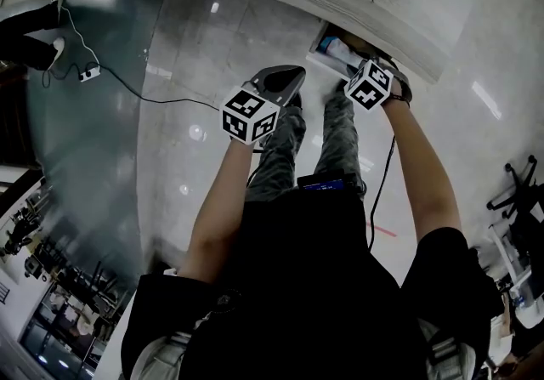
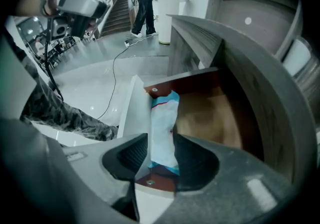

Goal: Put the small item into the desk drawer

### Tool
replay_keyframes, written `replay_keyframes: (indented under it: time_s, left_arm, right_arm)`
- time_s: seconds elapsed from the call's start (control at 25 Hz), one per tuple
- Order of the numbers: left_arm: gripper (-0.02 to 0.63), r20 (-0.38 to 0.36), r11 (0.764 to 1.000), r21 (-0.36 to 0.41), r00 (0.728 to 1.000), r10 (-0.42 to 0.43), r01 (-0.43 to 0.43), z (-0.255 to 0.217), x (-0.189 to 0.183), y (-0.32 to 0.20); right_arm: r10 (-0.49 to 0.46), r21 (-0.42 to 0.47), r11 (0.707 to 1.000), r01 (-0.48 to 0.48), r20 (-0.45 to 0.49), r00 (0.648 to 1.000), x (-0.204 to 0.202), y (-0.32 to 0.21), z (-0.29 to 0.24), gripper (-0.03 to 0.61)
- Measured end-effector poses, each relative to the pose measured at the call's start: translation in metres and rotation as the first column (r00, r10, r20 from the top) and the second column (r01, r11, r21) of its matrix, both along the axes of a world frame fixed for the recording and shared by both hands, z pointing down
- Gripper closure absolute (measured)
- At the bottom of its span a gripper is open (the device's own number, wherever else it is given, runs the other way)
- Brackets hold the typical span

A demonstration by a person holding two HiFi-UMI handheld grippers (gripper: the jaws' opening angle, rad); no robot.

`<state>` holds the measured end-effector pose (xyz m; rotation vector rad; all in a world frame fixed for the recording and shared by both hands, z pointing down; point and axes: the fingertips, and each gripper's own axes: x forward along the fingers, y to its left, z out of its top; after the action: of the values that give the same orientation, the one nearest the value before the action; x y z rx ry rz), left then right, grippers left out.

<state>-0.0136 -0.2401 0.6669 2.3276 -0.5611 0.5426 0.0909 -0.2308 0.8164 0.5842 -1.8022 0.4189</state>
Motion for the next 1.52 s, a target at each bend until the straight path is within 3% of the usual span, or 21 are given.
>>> replay_keyframes:
  time_s: [0.36,0.72,0.84,1.16,1.52]
  left_arm:
    - [0.614,-0.007,0.999,0.022,1.0,0.024,-0.024,-0.017,0.002,0.006]
    - [0.614,-0.017,0.996,0.047,0.997,0.073,-0.072,-0.035,-0.003,0.008]
    - [0.614,-0.021,0.994,0.056,0.996,0.09,-0.089,-0.042,-0.005,0.01]
    - [0.614,-0.031,0.989,0.077,0.991,0.129,-0.126,-0.056,-0.011,0.02]
    - [0.614,-0.035,0.98,0.105,0.984,0.176,-0.171,-0.068,-0.016,0.03]
  right_arm:
    - [0.069,0.036,0.997,-0.07,0.022,0.997,0.009,0.009,-0.031,0.426]
    - [0.172,0.115,0.977,-0.179,0.065,0.983,0.008,0.018,-0.081,0.57]
    - [0.224,0.132,0.963,-0.236,0.096,0.97,0.008,0.023,-0.1,0.578]
    - [0.36,0.171,0.904,-0.391,0.19,0.914,0.007,0.037,-0.146,0.578]
    - [0.503,0.189,0.791,-0.581,0.34,0.795,0.01,0.052,-0.196,0.579]
